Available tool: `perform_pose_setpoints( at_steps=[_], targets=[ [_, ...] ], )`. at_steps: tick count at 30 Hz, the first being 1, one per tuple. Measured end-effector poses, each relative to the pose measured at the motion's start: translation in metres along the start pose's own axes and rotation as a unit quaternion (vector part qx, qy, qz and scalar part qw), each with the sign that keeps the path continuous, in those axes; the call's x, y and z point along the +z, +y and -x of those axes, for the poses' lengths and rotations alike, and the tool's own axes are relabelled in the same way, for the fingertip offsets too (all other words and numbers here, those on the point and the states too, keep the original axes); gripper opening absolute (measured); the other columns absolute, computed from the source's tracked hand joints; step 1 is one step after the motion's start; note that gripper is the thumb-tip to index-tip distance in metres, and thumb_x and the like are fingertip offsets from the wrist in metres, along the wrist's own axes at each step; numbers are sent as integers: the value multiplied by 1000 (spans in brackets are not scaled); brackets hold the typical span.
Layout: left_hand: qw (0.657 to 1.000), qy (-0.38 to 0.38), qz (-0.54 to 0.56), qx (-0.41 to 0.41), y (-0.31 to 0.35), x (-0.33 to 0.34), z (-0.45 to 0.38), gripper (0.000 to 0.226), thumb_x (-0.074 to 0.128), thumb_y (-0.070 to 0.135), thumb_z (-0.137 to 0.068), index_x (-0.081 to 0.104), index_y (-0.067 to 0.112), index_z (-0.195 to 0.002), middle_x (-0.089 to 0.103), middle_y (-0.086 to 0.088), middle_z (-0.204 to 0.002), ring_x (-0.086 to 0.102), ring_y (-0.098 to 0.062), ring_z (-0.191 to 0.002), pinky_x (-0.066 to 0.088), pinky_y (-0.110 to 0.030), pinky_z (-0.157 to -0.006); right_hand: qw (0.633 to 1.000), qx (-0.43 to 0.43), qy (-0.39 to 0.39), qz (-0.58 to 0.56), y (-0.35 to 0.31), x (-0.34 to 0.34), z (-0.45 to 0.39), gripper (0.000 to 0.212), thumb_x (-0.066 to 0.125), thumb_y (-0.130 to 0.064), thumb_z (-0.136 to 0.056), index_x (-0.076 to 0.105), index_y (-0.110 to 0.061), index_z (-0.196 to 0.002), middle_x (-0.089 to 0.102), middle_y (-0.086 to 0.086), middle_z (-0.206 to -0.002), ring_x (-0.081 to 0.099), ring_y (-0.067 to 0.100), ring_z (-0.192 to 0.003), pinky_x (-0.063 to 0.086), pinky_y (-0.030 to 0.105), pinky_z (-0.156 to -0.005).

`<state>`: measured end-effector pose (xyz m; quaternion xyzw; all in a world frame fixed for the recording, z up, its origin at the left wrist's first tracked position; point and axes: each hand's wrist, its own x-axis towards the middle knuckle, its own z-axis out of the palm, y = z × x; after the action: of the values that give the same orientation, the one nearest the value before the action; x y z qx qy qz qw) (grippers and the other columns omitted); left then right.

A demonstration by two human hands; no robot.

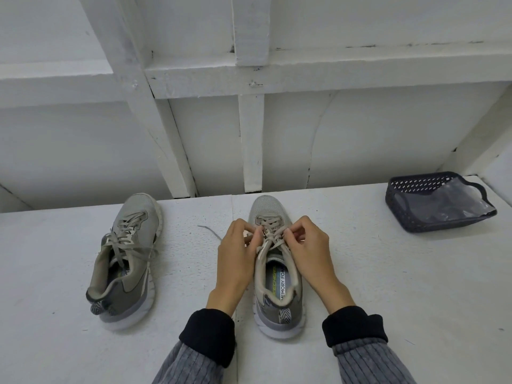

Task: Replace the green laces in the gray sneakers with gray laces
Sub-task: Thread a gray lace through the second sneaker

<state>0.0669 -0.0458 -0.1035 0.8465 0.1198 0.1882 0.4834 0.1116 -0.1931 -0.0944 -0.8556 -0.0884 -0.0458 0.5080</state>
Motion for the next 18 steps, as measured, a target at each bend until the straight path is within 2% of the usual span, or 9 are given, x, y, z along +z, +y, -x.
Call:
perform_pose_setpoints(
  at_steps=[2,4,6,10,15,18],
  targets=[
    [999,-37,31,2,1,-7,-4,13,61,34,-95,63,26,-84,62,10,-96,63,2,-89,55,-26,-82,998,21,-43,-50,1,-8,-3,11,66,-19,-90,64,-21,-79,67,-8,-78,62,4,-73,50,18,-67],
    [994,-95,38,22,3,-13,-7,8,63,27,-94,67,32,-90,62,10,-100,61,5,-94,53,-20,-85,992,8,-105,-68,2,-15,-4,13,66,-16,-90,69,-29,-88,69,-12,-90,64,1,-83,52,18,-76],
    [990,-132,22,41,1,-15,-12,11,65,24,-94,72,31,-96,62,13,-102,61,2,-96,53,-25,-88,989,-21,-136,-48,2,-17,-4,18,65,-14,-90,73,-29,-97,68,-11,-97,63,1,-90,52,20,-83],
    [985,-156,-32,68,-2,-17,-19,9,67,27,-92,75,25,-97,59,22,-103,62,1,-94,55,-34,-87,990,-50,-129,10,-2,-15,-3,15,63,-14,-91,74,-23,-97,67,-8,-94,62,4,-89,53,27,-82],
    [973,-182,-112,92,5,-19,-18,13,53,30,-99,60,20,-101,52,12,-112,66,-9,-95,52,-43,-85,978,-135,-121,106,-1,-9,-1,12,50,-19,-98,62,-19,-100,56,-11,-95,56,10,-83,51,36,-76],
    [976,-123,-145,106,5,-13,-9,15,45,32,-100,52,18,-103,46,8,-112,67,-18,-87,51,-47,-70,981,-143,-73,111,1,-6,7,9,45,-19,-99,53,-14,-98,49,-4,-96,54,17,-75,50,43,-68]
  ],
)
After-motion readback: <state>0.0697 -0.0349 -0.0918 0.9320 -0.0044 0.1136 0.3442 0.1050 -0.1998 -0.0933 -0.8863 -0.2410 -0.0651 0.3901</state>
